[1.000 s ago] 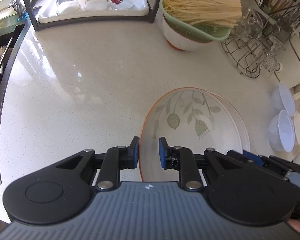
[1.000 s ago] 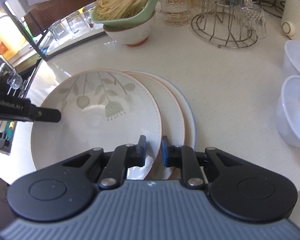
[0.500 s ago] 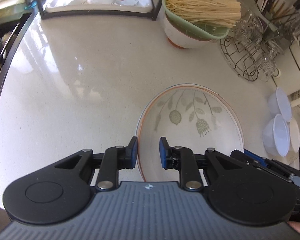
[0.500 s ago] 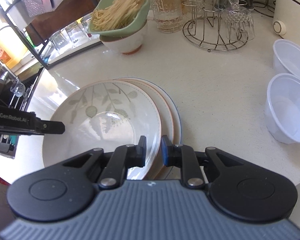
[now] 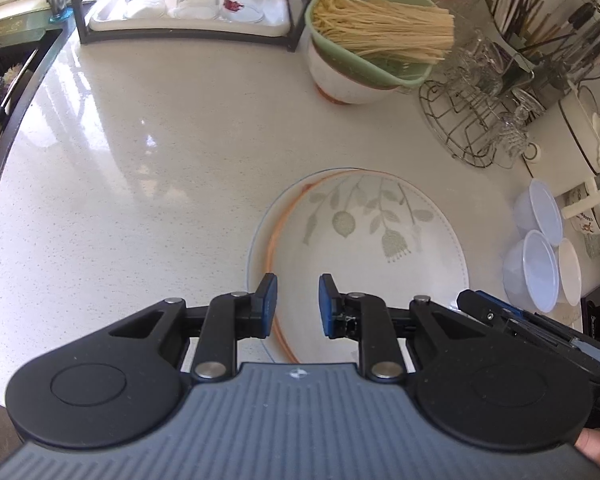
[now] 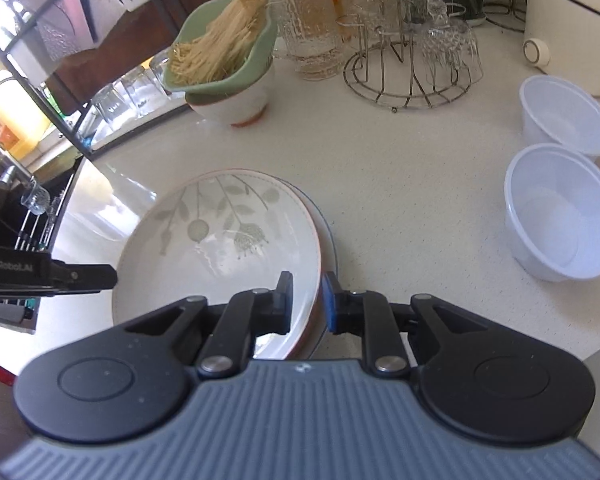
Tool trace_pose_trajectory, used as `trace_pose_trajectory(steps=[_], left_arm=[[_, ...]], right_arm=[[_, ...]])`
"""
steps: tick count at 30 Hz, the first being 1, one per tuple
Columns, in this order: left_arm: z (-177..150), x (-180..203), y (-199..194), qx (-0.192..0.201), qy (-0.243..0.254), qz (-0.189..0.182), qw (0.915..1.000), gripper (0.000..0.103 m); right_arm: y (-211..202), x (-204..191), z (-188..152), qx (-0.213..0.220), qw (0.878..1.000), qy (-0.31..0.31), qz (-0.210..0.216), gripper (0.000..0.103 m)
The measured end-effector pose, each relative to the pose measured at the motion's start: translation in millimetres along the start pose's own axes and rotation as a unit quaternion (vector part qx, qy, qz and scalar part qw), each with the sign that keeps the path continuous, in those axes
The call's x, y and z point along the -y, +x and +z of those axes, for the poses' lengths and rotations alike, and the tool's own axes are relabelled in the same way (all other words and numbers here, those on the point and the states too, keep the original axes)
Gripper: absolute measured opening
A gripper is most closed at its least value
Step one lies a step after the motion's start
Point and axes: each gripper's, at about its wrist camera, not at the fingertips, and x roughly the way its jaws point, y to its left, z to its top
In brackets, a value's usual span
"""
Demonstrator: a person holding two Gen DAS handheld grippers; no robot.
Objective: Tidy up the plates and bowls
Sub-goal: 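Carry the leaf-pattern plate with the left tool over the plate stack and lower it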
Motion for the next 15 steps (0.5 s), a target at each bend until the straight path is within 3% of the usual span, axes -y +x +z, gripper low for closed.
trace_pose_trajectory(steps=[15], left_arm=[[14,59,-64,0.081,0.045,-0.016,0.9956,0.025]], right_arm=[[-64,5,24,0.085,0.996,-0.023,0.025,0.02]])
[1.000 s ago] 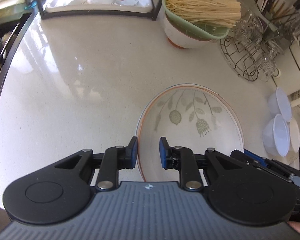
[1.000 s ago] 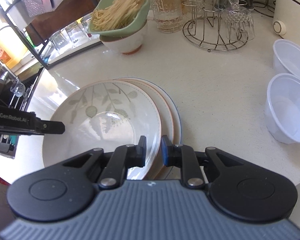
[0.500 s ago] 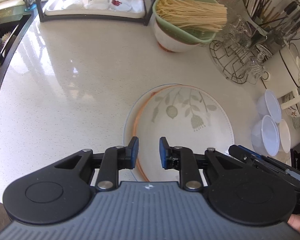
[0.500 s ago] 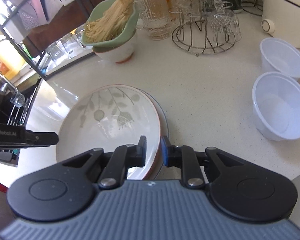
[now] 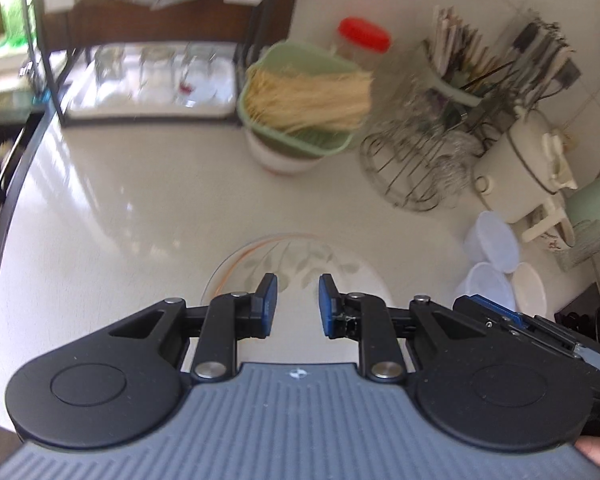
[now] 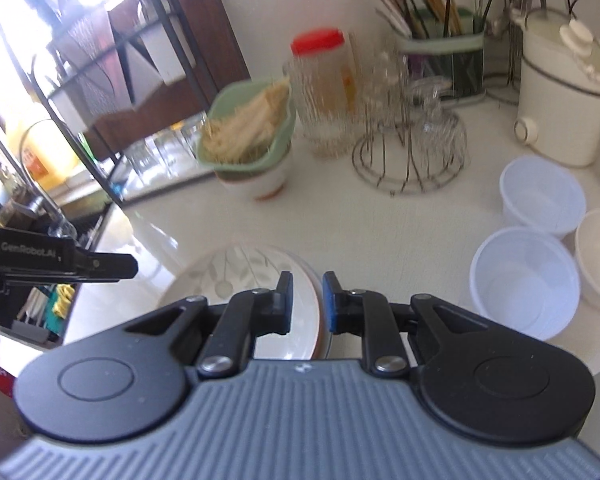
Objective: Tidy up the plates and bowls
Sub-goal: 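Carry the leaf-pattern plate with the left tool over the plate stack and lower it, then open the left tool fingers to release the plate onto the stack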
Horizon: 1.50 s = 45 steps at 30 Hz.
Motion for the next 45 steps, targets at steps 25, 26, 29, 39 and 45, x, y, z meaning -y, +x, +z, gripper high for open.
trace_pose_trajectory(steps=[25,26,29,39,45], left_arm=[[-28,72,-54,0.068,0.044,0.0,0.9967,0.025],[-31,74,-55,0.065,0.045,-0.005,0.9968,0.025],[-42,76,-54,0.059,0.044,0.009,0.9973,0.025],[-69,80,-60,0.042,0.023,0.035,0.9982,0.028],[-72,74,-56,0.035,0.017,0.035,0.9986,0.028]], right_arm=[[-90,25,10,0.066,0.997,-0.019,0.037,0.02],[-93,26,9,0.066,0.997,-0.022,0.036,0.02],[-100,28,5,0.066,0.997,-0.033,0.035,0.02],[-108,28,-9,0.051,0.996,-0.054,0.046,0.02],[-103,24,-12,0.039,0.997,-0.054,0.042,0.02]])
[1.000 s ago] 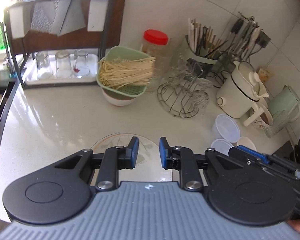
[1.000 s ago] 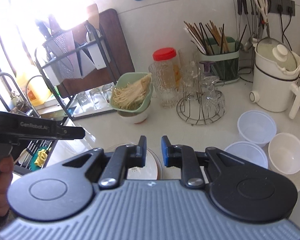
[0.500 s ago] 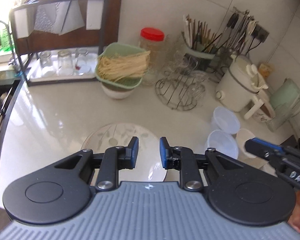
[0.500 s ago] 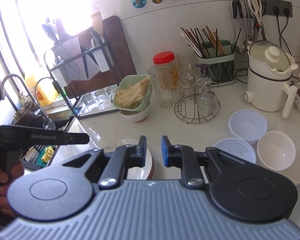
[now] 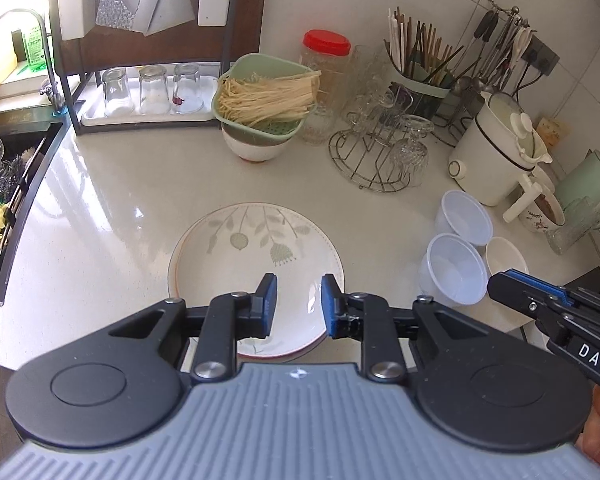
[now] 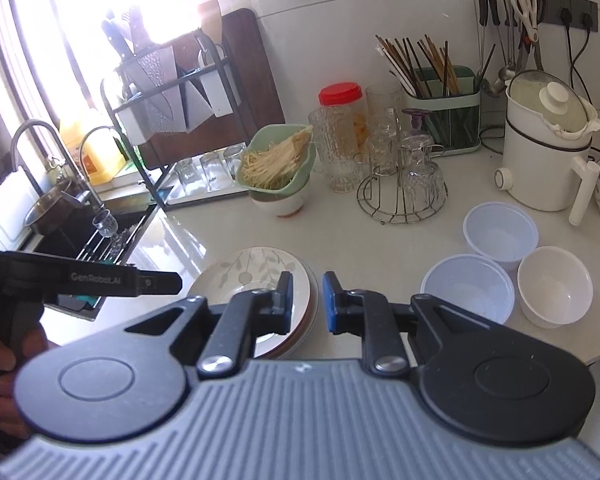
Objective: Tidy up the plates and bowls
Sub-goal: 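Open the left tool fingers to release the plate onto the stack, then move the left tool toward the white plastic bowls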
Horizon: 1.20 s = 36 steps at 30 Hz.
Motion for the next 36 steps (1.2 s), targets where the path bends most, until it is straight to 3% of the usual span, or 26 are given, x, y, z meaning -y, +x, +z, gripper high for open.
trace_pose_trajectory(steps=[17,24,36], left_arm=[[39,-20,46,-0.011,0.014,-0.032,0.9993,0.028],[50,-16,70,-0.02,0.038,-0.063,0.9971,0.028],[57,24,99,-0.035,0.062,-0.089,0.9935,0.038]], right_arm=[[37,-2,22,-0.008,0.999,0.012,-0.041,0.019],[44,10,24,-0.016,0.995,0.026,-0.099,0.019],[40,52,29,-0.02,0.99,0.056,-0.131,0.02]])
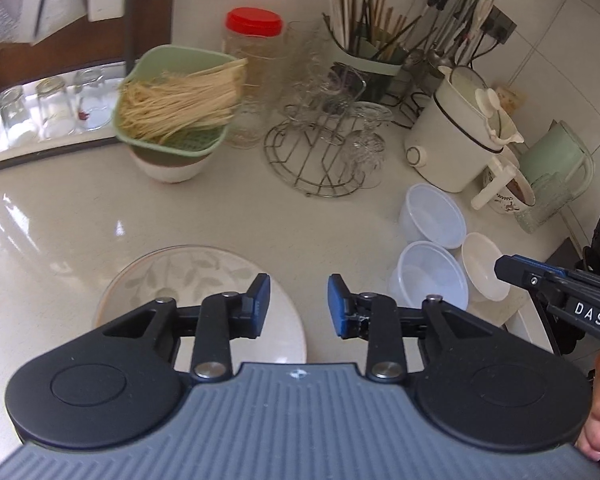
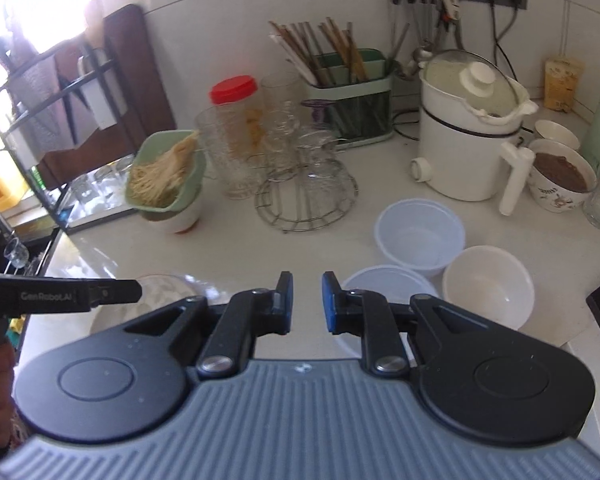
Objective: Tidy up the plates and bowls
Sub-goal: 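Move the left tool toward the white plastic bowls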
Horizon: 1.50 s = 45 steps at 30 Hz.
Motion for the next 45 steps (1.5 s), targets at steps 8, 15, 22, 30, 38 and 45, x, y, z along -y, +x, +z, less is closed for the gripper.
trace_pose_trajectory(steps=[8,15,22,30,38,45], left_arm=[[9,41,33,-0.017,0.015,-0.006,0.9997,0.039],[16,72,74,-0.054,0.018,-0.027,0.998,0.04],[12,94,126,-0.108,0.023,-0.037,0.9931,0.041],[11,95,165,-0.143,-0.023,-0.05,0.9881,0.041],[15,98,181,-0.146,-0.031,-0.044,0.9879,0.041],[14,102,186,-0.144,-0.019,-0.02,0.9892,0.037]], right_arm=[[15,47,4,-0.027,0.999,0.036,0.015,0.031],[32,81,-7,-0.053,0.996,0.064,0.014,0.039],[58,108,-22,-0.077,0.992,0.098,0.007,0.039],[81,122,-34,-0.095,0.988,0.118,0.002,0.038],[90,123,-36,-0.098,0.988,0.123,0.005,0.038],[101,118,-37,-0.109,0.989,0.104,-0.017,0.033]])
